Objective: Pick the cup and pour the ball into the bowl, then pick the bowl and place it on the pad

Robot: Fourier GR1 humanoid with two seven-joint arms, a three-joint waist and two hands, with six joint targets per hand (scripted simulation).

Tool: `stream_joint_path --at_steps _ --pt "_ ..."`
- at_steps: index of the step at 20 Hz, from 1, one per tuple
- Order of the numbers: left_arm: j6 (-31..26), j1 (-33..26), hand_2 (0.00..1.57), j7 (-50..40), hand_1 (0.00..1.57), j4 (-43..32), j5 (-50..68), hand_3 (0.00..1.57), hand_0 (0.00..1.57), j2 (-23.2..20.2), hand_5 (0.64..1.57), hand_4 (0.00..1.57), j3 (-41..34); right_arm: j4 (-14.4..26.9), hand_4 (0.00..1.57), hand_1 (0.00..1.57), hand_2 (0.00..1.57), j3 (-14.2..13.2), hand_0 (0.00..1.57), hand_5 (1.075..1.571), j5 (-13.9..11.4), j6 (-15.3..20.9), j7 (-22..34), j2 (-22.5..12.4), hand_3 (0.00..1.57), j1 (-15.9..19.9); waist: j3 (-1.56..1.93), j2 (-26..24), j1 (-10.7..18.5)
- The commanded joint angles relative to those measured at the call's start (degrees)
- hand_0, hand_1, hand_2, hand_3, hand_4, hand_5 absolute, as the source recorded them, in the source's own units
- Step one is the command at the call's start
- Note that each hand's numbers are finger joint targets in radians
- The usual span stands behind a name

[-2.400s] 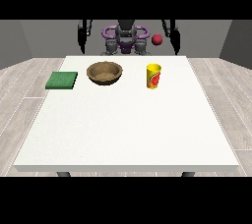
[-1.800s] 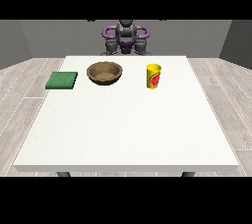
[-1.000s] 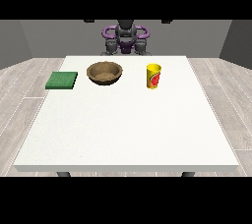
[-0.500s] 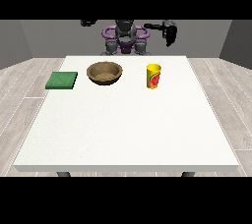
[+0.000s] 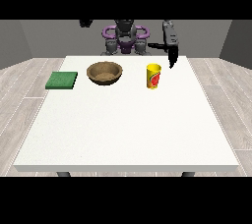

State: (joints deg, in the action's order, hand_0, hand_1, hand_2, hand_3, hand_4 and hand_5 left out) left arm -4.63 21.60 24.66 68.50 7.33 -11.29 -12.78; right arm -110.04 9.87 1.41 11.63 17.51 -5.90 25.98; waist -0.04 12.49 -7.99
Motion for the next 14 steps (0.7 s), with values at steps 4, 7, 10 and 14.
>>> stream_joint_path --at_steps 4,7,10,14 --pt "-3.43 1.68 0.00 7.76 0.00 -14.16 0.81 0.00 0.00 -2.39 1.444 0.00 -3.02 -4.31 0.00 0.00 0.00 -3.16 0.00 1.568 3.41 -4.30 0.39 -2.00 0.00 -5.15 0.02 -1.41 -1.89" --pt "-1.51 2.90 0.00 10.92 0.00 -18.12 -2.00 0.00 0.00 0.18 1.439 0.00 -0.49 -3.49 0.00 0.00 0.00 -6.66 0.00 1.566 5.15 -5.24 2.05 -2.80 0.00 -4.38 0.02 -2.42 -0.91" --pt "-1.98 5.51 0.00 14.28 0.00 -22.44 -0.50 0.00 0.00 -0.90 1.427 0.00 -3.02 -3.83 0.00 0.00 0.00 -9.56 0.00 1.565 7.87 -7.35 0.05 -4.01 0.00 -3.50 0.01 1.23 -1.90" --pt "0.59 5.95 0.00 18.56 0.00 -26.53 -1.66 0.00 0.00 0.03 1.426 0.00 -3.33 -6.73 0.00 0.00 0.00 -10.80 0.00 1.568 9.93 -10.57 -2.42 -5.09 0.00 -8.34 0.02 1.04 -4.37"
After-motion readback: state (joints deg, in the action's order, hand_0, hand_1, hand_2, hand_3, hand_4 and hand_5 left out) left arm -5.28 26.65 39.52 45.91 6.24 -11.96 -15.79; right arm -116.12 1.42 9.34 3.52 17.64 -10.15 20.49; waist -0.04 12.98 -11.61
